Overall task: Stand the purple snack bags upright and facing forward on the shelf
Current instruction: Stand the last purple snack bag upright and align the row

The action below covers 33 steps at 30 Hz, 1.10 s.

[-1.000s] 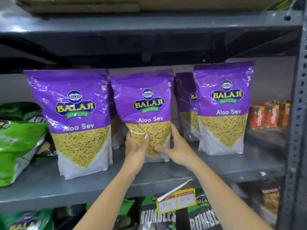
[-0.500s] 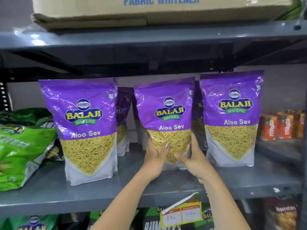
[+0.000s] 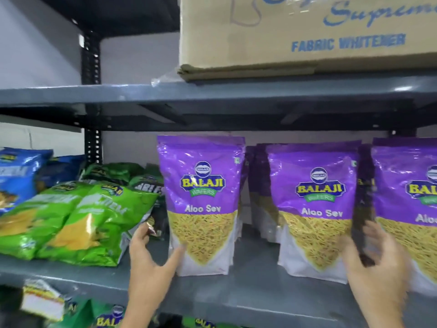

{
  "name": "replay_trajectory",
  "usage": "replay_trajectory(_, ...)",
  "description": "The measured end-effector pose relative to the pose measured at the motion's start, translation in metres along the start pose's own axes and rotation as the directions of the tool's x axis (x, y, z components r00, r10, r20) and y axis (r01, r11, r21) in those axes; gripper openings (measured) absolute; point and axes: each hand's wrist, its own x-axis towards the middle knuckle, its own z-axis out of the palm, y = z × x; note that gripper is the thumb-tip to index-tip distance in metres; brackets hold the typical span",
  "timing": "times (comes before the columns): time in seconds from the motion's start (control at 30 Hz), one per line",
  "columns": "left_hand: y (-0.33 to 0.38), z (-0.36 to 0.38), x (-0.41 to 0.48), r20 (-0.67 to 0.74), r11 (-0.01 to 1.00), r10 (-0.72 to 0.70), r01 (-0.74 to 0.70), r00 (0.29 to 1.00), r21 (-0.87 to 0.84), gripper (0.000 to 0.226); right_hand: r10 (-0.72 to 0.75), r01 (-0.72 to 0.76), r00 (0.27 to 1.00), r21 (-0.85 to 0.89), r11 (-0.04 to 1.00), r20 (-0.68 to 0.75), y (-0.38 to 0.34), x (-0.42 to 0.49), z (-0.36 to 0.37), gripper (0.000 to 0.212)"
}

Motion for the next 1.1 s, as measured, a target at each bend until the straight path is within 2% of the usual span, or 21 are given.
replay_trajectory(0.03,-0.008,-0.004,0.008,0.124,0.999,-0.024,0.018,0.992,0.049,0.131,-0.027,0.031,0.997,0.047,0.998,-0.068,-0.015,-0.009,0.009,0.037)
replay_trajectory(0.07,-0.013,-0.004,0.013,0.247,0.996,-0.04,0.018,0.968,0.088,0.146,-0.035,0.041,0.997,0.094,0.995,-0.065,-0.029,-0.019,0.022,0.033)
replay_trajectory(0.1,-0.014,-0.007,0.017,0.354,0.993,-0.058,0.017,0.934,0.119,0.153,-0.017,0.014,1.0,0.149,0.989,0.017,-0.049,-0.032,0.04,0.036)
replay_trajectory(0.13,-0.013,-0.005,0.019,0.434,0.99,-0.07,0.01,0.898,0.139,0.152,0.012,-0.036,0.987,0.151,0.988,0.158,-0.06,-0.041,0.061,0.043)
replay_trajectory(0.17,-0.013,-0.003,0.023,0.481,0.987,-0.075,-0.003,0.873,0.159,0.147,0.045,-0.092,0.94,0.124,0.988,0.338,-0.07,-0.049,0.082,0.056)
replay_trajectory(0.23,-0.01,0.0,0.027,0.5,0.985,-0.067,-0.023,0.863,0.173,0.13,0.146,-0.209,0.755,0.024,0.978,0.639,-0.079,-0.064,0.118,0.091)
replay_trajectory(0.27,-0.008,0.001,0.028,0.5,0.986,-0.064,-0.021,0.864,0.163,0.124,0.178,-0.259,0.682,0.006,0.966,0.709,-0.079,-0.068,0.131,0.097)
replay_trajectory(0.33,-0.007,0.001,0.029,0.517,0.991,-0.053,-0.017,0.854,0.13,0.114,0.186,-0.335,0.619,0.042,0.941,0.763,-0.076,-0.075,0.146,0.088)
replay_trajectory(0.53,-0.015,0.006,0.033,0.538,0.994,-0.039,-0.022,0.842,0.105,0.11,0.201,-0.393,0.625,0.081,0.916,0.754,-0.071,-0.078,0.15,0.071)
replay_trajectory(0.83,-0.017,0.032,0.031,0.591,0.99,-0.045,-0.044,0.805,0.136,0.109,0.201,-0.372,0.67,0.088,0.924,0.715,-0.056,-0.069,0.137,0.068)
replay_trajectory(1.0,-0.015,0.042,0.03,0.615,0.988,-0.073,-0.027,0.785,0.151,0.122,0.207,-0.367,0.671,0.077,0.927,0.712,-0.048,-0.061,0.133,0.064)
replay_trajectory(1.1,-0.014,0.046,0.032,0.628,0.985,-0.101,-0.01,0.772,0.17,0.121,0.209,-0.366,0.677,0.075,0.928,0.706,-0.047,-0.059,0.133,0.063)
